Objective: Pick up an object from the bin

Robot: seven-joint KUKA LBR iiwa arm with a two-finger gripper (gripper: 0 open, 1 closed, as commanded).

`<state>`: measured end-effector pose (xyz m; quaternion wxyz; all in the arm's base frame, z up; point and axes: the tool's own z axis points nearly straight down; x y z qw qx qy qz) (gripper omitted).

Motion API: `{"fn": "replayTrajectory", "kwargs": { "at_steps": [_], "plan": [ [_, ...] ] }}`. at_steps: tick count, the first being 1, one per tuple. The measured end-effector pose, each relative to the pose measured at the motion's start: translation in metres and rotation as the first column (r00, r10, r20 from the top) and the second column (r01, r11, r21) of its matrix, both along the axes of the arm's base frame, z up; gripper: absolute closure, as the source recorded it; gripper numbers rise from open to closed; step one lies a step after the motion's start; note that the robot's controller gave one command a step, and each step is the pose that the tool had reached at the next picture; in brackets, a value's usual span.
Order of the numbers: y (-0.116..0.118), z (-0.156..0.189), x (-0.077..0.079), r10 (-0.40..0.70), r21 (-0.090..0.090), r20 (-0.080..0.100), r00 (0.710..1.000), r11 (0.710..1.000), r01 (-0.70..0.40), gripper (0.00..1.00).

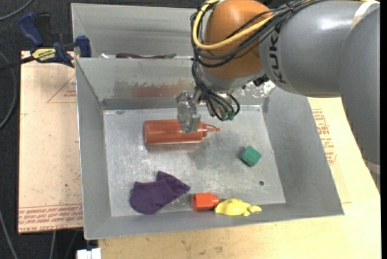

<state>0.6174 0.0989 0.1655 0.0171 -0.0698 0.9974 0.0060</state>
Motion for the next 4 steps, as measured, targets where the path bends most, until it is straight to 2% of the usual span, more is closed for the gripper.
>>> {"fn": "replayTrajectory", "kwargs": {
  "at_steps": [1,2,3,4],
  "plan": [
    [-0.004,0.011,0.02,0.038,-0.002,-0.003,0.999,0.999,-0.038,1.0],
    [0.016,-0.026,0.002,0.049,-0.001,0.007,0.999,0.999,-0.049,1.0],
    [0.018,-0.073,0.017,0.172,-0.005,0.017,0.985,0.985,-0.172,0.0],
    [0.018,-0.073,0.017,0.171,-0.005,0.017,0.985,0.985,-0.171,0.0]
  ]
}}
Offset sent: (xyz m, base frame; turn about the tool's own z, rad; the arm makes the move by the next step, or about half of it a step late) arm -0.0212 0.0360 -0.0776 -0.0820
